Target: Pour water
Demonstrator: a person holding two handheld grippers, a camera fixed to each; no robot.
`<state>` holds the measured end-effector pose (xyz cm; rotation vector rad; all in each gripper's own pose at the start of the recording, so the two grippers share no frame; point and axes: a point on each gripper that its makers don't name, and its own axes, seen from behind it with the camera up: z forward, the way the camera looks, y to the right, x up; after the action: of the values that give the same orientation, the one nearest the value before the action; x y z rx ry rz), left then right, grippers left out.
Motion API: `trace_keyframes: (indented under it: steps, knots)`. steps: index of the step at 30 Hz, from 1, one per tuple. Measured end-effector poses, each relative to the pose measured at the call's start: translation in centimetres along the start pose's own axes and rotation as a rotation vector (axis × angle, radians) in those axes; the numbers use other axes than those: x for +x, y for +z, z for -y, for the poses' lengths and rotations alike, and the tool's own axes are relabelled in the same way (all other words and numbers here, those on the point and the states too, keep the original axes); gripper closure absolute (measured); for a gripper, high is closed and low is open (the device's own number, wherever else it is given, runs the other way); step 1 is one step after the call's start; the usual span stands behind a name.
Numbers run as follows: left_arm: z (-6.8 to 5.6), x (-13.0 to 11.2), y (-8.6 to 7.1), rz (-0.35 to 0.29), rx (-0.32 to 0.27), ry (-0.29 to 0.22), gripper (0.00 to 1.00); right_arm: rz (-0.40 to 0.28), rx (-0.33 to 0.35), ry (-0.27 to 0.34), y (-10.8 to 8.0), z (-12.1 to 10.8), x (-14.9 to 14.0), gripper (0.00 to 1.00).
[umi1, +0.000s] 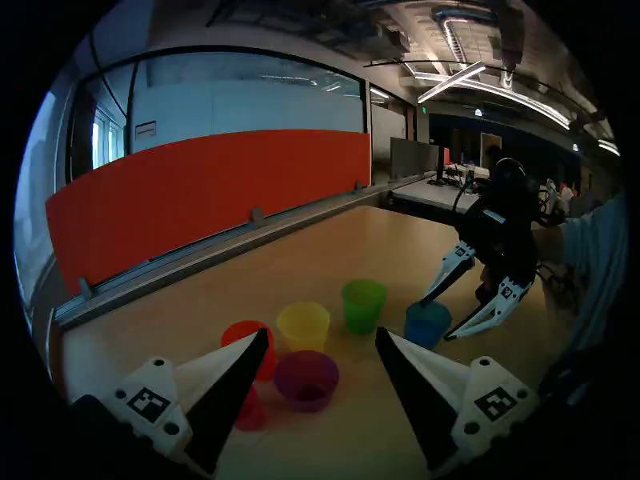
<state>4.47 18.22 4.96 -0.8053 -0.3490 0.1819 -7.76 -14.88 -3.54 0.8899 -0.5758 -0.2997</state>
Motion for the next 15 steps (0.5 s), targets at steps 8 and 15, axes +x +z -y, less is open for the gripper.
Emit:
trace_keyframes:
  steps: [8,15]
  knots:
    - [0.0,-0.1,0.1,0.002,0.0,-0.001,0.0,0.0,0.003,-0.001,1.4,0.1,0.2,0.0]
    - [0.0,-0.3,-0.1,0.007,0.001,0.0,0.0,-0.003,0.0,-0.004,2.2,0.1,0.3,0.01]
